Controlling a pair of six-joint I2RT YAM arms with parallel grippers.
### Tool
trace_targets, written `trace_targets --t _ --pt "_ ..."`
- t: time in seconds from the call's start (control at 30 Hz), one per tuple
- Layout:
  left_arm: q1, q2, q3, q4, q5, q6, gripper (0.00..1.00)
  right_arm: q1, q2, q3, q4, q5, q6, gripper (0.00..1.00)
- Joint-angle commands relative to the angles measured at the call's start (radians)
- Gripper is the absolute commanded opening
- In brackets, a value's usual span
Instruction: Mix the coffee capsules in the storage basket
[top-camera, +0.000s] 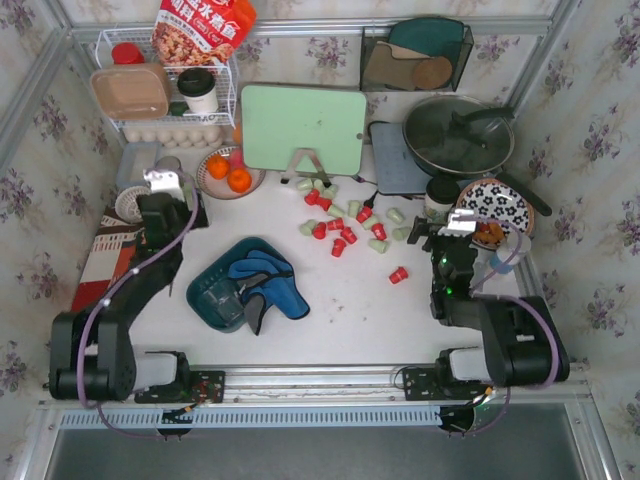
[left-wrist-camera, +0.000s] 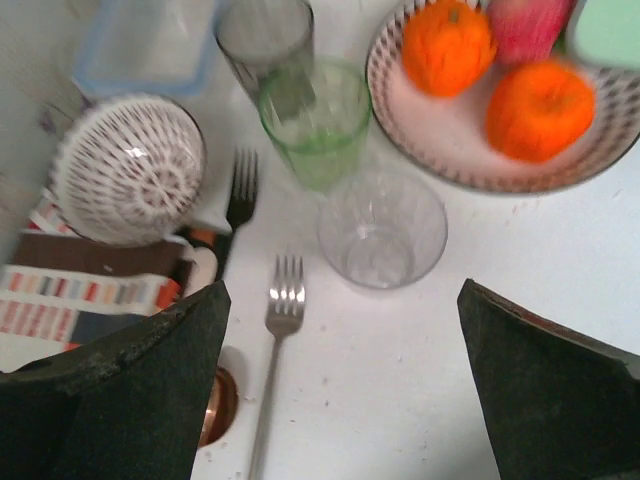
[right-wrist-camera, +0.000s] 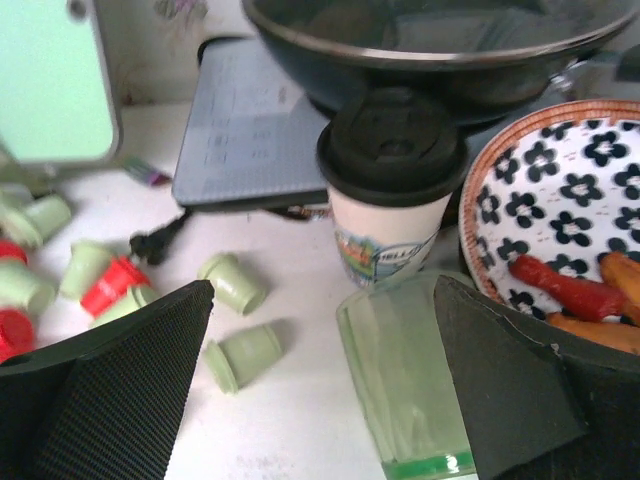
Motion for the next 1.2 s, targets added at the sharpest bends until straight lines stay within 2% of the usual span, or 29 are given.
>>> trace_targets --t 0.0,0.13,0.27,0.43,0.53,0.7,0.9,1.0,1.17 --pt "-0.002 -0.128 0.127 -0.361 -0.015 -0.049 0.99 0.016 -0.137 0.055 -0.252 0.173 0.1 1.0" --pt "-0.01 -0.281 0.203 -0.538 -0.047 -0.115 0.99 0.05 -0.252 0.136 -0.496 0.201 0.158 1.0" --pt "-0.009 -0.366 0.287 -0.737 -0.036 -0.15 0.99 0.13 -0.353 0.171 -0.649 0.212 0.15 0.98" --pt "-0.009 -0.425 0.402 -1.029 -0.052 -0.35 0.99 0.293 -0.453 0.19 -0.737 0.238 0.092 0.97" --pt "-0.006 -0.469 0.414 -1.238 -0.164 -0.594 0.99 0.392 -0.473 0.216 -0.795 0.237 0.069 0.97" --pt "-0.006 -0.602 0.342 -1.197 0.076 -0.519 0.99 0.554 -0.469 0.23 -0.816 0.161 0.047 0.94" --pt "-0.006 -0.679 0.348 -1.294 0.167 -0.534 0.99 0.746 -0.405 0.248 -0.779 0.139 0.078 0.86" --pt "-0.006 -0.686 0.379 -1.317 0.273 -0.47 0.99 0.838 -0.352 0.248 -0.703 0.158 0.138 0.82" --pt "-0.006 -0.651 0.43 -1.376 0.332 -0.347 0.99 0.95 -0.23 0.246 -0.569 0.137 0.209 0.77"
